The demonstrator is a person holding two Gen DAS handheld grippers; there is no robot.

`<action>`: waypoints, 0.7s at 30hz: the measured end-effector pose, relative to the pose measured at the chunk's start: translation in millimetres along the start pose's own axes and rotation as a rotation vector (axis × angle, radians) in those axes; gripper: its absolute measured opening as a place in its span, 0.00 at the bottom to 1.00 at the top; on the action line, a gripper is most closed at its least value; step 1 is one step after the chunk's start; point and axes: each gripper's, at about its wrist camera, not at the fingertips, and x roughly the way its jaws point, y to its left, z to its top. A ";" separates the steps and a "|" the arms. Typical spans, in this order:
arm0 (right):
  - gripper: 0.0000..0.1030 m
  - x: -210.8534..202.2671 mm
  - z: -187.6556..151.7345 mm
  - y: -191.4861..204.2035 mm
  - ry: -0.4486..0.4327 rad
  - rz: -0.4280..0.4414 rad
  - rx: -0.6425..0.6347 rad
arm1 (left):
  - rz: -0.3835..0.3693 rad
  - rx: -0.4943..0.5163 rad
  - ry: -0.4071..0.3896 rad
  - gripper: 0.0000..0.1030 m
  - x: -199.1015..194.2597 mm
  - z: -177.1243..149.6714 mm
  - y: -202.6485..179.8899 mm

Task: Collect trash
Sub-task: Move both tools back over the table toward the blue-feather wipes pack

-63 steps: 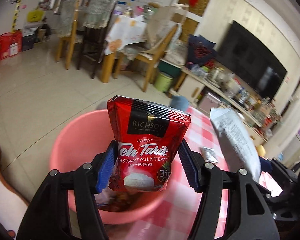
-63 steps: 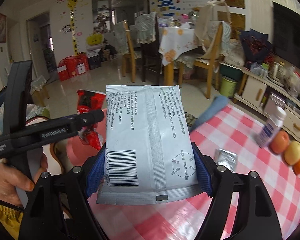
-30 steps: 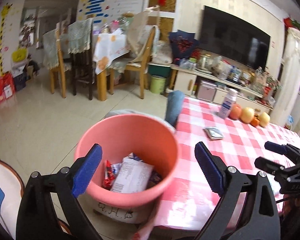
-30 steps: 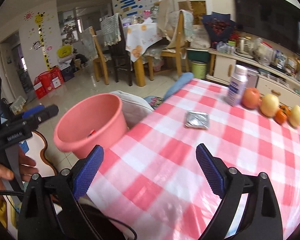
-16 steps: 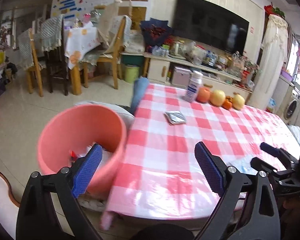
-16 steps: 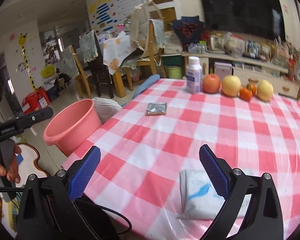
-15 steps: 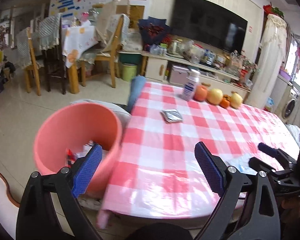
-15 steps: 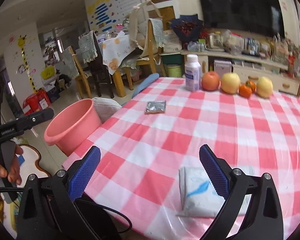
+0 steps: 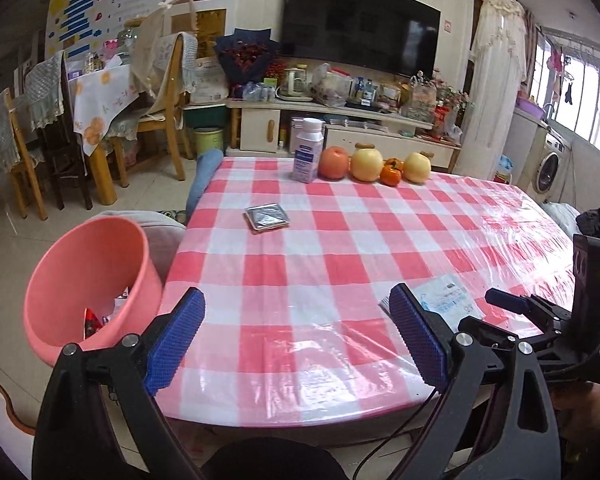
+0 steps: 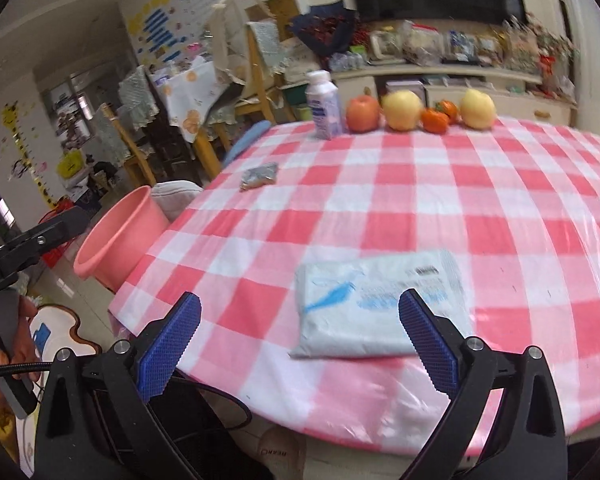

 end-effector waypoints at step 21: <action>0.94 57.5 0.0 -53.1 0.136 0.063 0.227 | 0.002 -0.019 0.082 0.91 33.6 -16.9 -6.9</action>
